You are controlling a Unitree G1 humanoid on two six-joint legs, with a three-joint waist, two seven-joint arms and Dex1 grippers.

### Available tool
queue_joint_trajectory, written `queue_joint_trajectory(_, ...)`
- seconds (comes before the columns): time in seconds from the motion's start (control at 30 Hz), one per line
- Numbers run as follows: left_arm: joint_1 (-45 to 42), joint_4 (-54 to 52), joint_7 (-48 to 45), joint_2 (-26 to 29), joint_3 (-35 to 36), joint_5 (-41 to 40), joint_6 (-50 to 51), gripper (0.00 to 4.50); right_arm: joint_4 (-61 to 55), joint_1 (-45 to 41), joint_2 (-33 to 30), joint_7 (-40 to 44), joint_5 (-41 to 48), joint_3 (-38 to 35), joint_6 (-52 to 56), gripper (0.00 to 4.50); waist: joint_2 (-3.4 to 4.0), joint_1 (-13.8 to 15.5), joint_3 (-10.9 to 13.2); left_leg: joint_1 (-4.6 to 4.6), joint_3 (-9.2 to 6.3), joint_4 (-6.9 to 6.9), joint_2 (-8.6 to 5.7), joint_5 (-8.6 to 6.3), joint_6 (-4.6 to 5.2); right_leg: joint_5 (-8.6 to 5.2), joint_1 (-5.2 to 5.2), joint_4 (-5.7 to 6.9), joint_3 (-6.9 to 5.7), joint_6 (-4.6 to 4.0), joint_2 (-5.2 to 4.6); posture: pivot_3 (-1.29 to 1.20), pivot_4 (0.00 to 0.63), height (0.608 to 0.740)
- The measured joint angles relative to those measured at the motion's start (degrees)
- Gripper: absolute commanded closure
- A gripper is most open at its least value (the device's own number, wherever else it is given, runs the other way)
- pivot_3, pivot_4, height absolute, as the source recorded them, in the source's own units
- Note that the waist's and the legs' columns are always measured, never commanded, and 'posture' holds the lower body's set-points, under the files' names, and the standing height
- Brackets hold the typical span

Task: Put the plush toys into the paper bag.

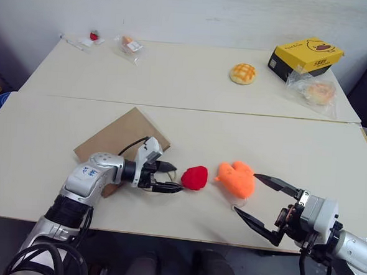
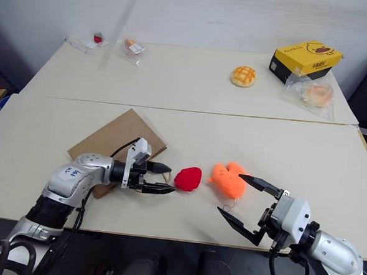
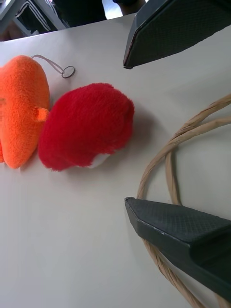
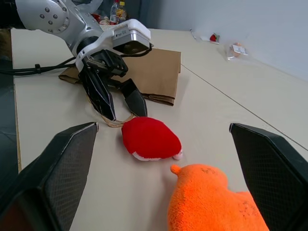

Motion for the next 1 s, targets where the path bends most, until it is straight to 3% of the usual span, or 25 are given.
queue_joint_trajectory(0.23, -0.96, -0.01, 0.21, 0.33, -2.12, 4.13, -3.43, 0.00, 1.83, 1.85, 1.05, 0.76, -1.27, -0.15, -2.99, 0.03, -0.02, 0.09, -0.02, 0.02, 0.01, 0.09, 0.00, 0.00, 0.00, 0.00, 0.02, 0.08, 0.03, 0.01, 0.00, 0.00, 0.150, 0.740)
queue_joint_trajectory(0.5, -0.59, -3.11, -3.50, 8.46, 1.13, 3.92, -3.21, 0.00, 4.08, 3.83, 2.13, 1.63, -2.14, -1.65, -5.64, 0.03, -0.01, -0.15, -0.02, 0.02, 0.02, 0.08, 0.05, -0.01, -0.02, -0.01, -0.01, 0.11, 0.07, 0.00, 0.01, 0.00, 0.150, 0.740)
queue_joint_trajectory(1.0, -4.76, -2.19, -3.53, 3.14, -6.13, 7.19, 0.64, 0.00, 3.93, 4.23, 2.23, 1.33, -2.15, -1.66, -5.57, 0.03, -0.03, 0.52, -0.01, -0.02, 0.03, 0.11, 0.05, -0.04, 0.05, -0.01, -0.02, 0.10, 0.08, 0.00, 0.03, 0.00, 0.150, 0.740)
